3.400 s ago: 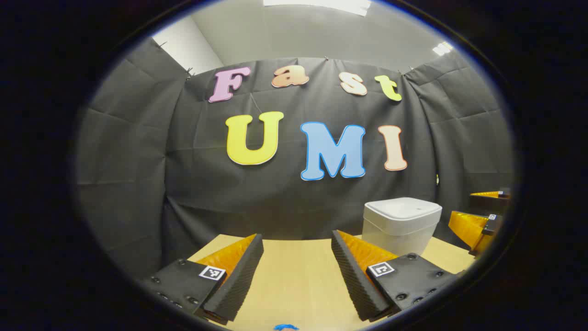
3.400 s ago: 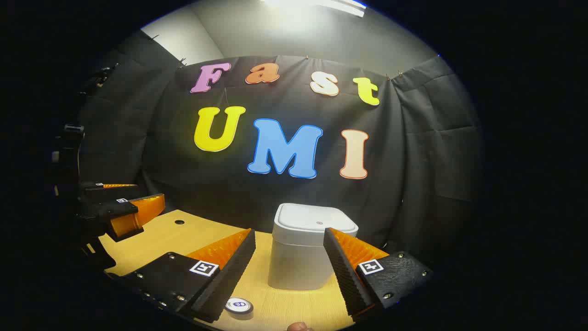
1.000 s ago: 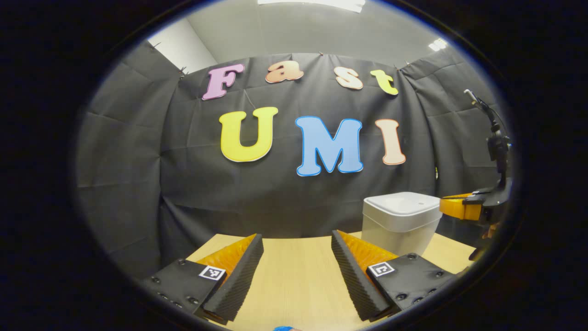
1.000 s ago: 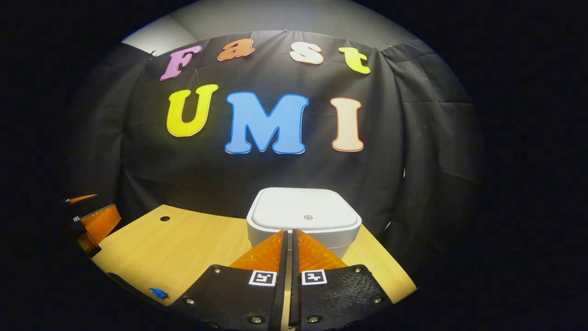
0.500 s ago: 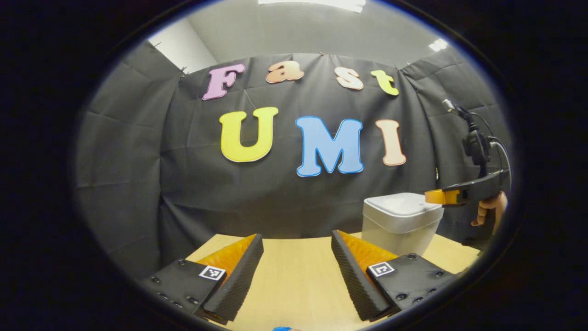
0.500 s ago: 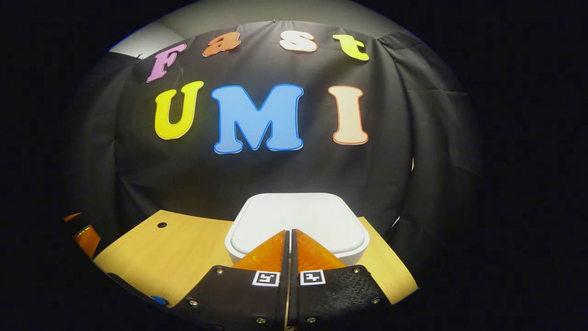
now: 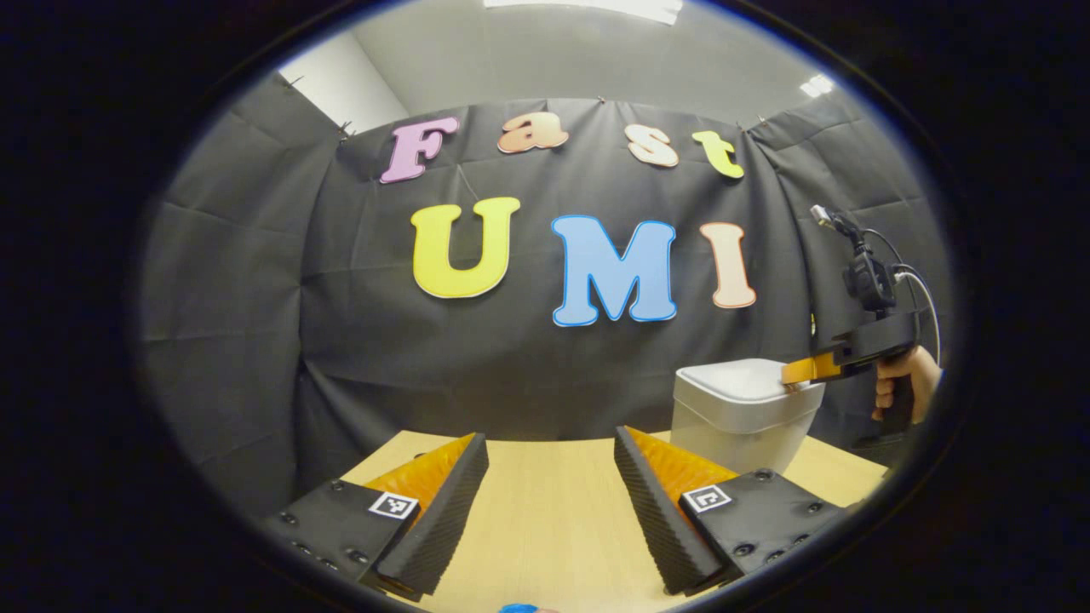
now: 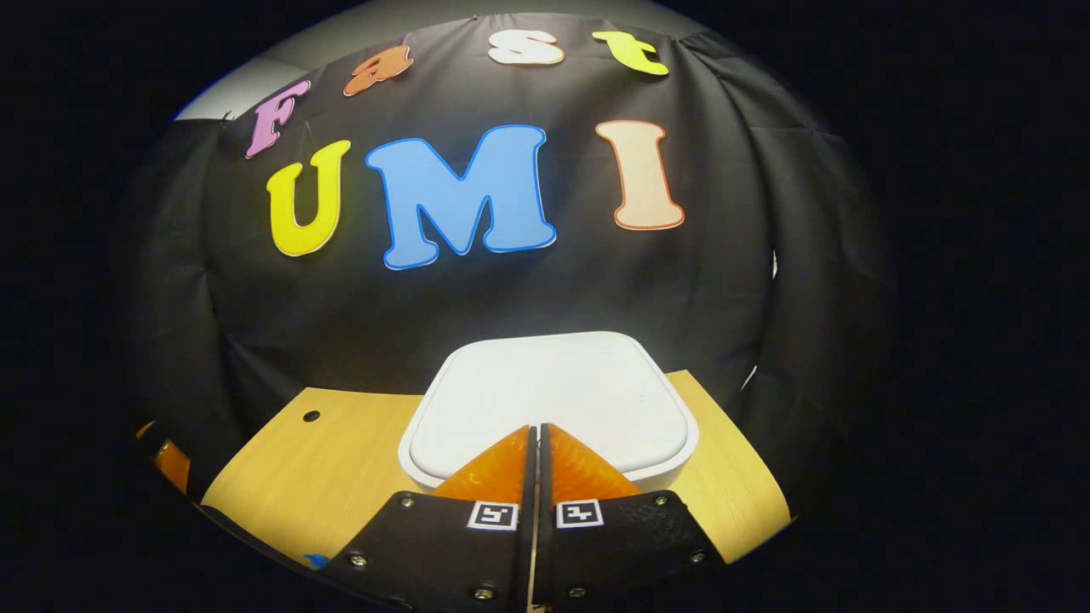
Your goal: Press the lid of the desktop garbage bin to open it, pick up the crumpled paper on the desktop and throw it into the bin, then pick up the pop can on the desktop and drop it into the bin, and finally close the garbage bin lid.
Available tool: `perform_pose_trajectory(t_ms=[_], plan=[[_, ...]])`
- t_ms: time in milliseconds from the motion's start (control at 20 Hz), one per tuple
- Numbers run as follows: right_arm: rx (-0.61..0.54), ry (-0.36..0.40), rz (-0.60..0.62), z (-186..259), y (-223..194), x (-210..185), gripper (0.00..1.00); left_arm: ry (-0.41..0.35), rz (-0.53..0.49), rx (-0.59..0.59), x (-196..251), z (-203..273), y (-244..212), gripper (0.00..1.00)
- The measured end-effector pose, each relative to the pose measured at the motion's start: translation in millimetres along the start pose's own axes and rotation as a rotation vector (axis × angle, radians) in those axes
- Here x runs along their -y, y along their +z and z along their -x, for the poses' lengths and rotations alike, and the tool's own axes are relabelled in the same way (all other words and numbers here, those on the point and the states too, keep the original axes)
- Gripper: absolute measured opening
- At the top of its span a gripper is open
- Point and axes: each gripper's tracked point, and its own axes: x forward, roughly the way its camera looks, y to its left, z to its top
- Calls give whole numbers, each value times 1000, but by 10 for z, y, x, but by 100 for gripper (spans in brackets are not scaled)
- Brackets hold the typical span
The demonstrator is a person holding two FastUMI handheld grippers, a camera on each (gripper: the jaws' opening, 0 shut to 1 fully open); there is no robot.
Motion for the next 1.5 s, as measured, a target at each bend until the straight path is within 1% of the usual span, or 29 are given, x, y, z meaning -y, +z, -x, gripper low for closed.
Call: perform_pose_trajectory(t_ms=[200, 300, 450, 500, 550, 750, 850, 900, 950, 1200, 1500], plan=[[-15, 9, 20, -15, -53, -18, 2, 0, 1, -10, 7, -19, -45, 100], [-2, 5, 41, -39, -70, -29, 2, 1, 2, -16, 3, -28, -59, 100], [7, 15, 16, -28, -71, -22, 2, 10, 1, -6, -8, -21, -23, 100], [9, 19, -9, 11, -22, -21, 2, 12, 3, -3, -3, -27, -14, 97], [16, 30, -20, -15, -19, -11, 1, 15, 4, -1, -9, -14, -12, 100], [86, 34, -36, 37, 169, 1, 1, 30, -6, 7, -16, -4, 25, 100], [141, 31, -23, 46, 358, -18, 1, 34, -7, 4, -11, 15, 39, 100], [172, 29, -8, 59, 475, -29, 1, 36, -5, 7, -9, 16, 53, 97], [199, 26, 8, 62, 570, -46, 1, 38, -3, 11, -8, 22, 65, 100], [301, 23, 26, 79, 1026, -85, 1, 52, 11, 23, -46, 64, 104, 100], [355, 5, 62, 226, 1179, -124, 1, 66, 26, 23, -114, 84, 80, 100]])
